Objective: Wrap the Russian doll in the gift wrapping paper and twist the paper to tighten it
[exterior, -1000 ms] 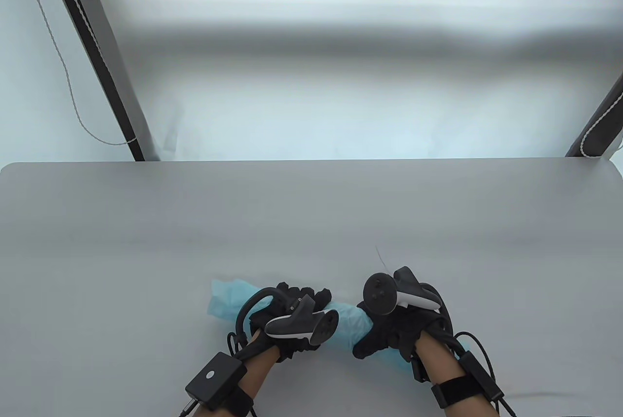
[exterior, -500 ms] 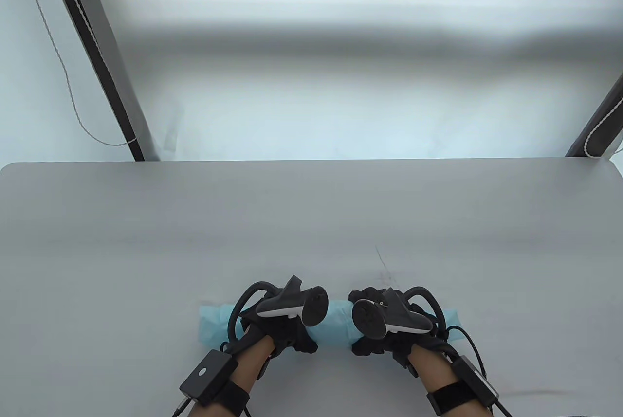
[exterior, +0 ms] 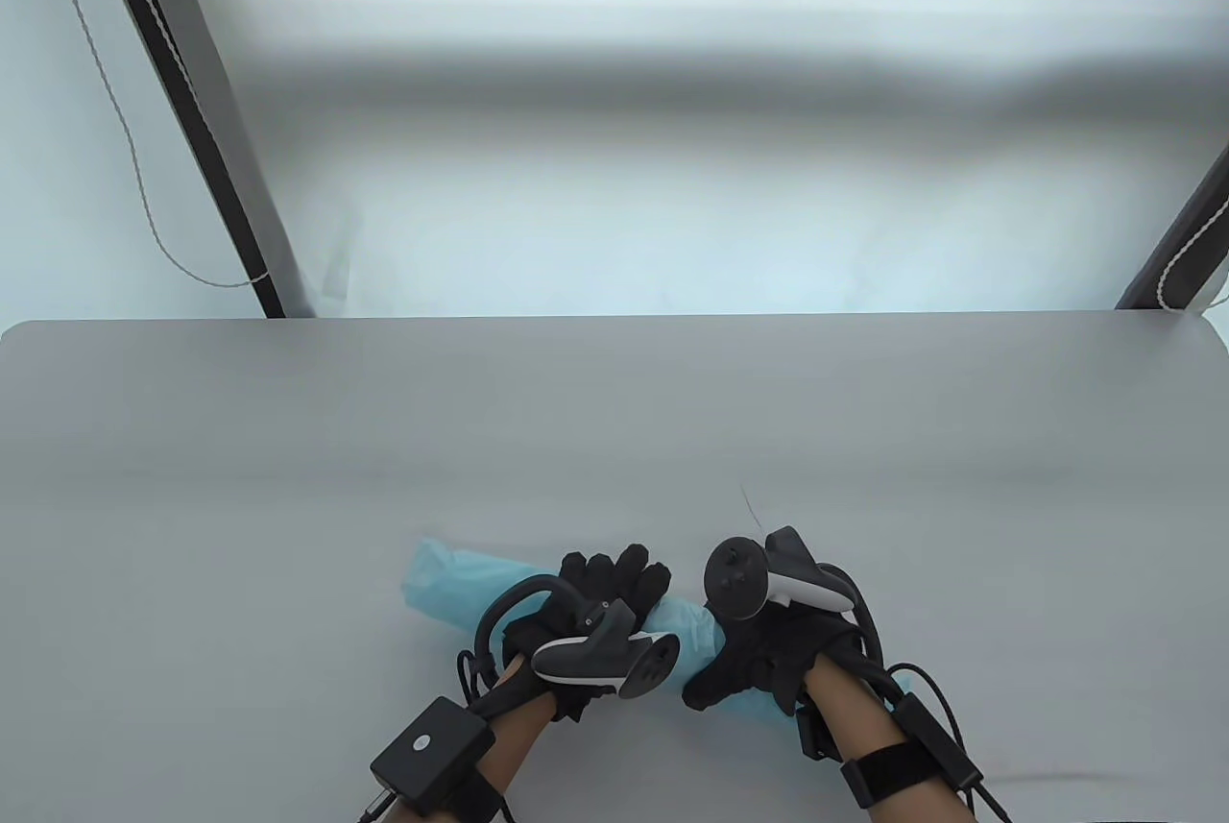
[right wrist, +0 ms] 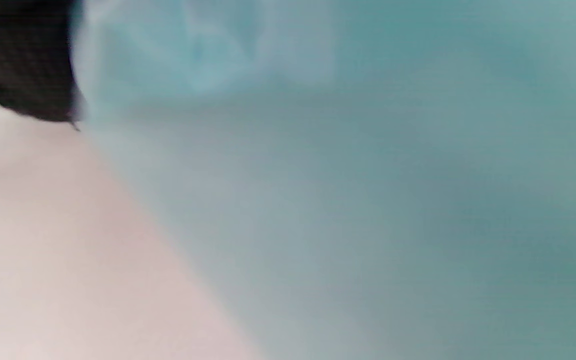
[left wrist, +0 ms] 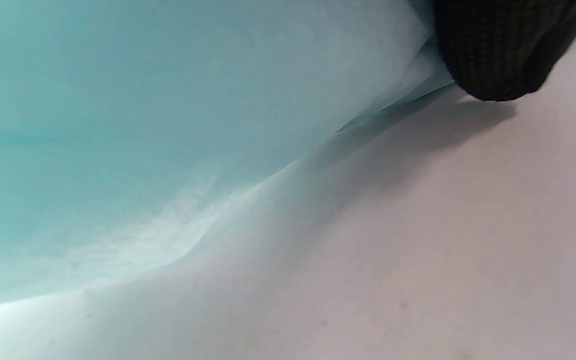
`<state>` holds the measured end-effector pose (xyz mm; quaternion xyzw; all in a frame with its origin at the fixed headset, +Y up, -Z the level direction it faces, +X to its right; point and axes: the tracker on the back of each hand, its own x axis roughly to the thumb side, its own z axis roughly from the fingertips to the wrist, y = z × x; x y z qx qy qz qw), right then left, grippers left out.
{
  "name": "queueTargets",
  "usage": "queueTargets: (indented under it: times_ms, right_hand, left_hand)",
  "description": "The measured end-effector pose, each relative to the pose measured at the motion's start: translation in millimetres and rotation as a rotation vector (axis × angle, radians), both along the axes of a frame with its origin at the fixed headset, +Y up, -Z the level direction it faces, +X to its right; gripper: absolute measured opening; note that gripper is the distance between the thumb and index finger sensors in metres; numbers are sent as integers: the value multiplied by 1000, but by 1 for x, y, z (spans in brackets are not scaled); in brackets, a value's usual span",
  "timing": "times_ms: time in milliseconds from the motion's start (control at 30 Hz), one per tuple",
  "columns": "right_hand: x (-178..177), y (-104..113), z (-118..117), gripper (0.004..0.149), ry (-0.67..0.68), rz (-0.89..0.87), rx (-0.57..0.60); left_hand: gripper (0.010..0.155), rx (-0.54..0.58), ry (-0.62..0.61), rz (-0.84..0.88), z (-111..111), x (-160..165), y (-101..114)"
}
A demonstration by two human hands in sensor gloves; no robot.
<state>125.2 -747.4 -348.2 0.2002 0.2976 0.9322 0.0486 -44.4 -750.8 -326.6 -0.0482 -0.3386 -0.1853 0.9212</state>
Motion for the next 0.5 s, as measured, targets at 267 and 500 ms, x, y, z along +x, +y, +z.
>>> queueTargets:
  times_ms: [267,500]
  right_hand:
    - [-16,7,24,111,167,163,471]
    - [-17,5,17,109,146,90,445]
  left_hand:
    - [108,-273,117,105,-20,-11,3]
    - [108,-227,172,25,-13,-8,5]
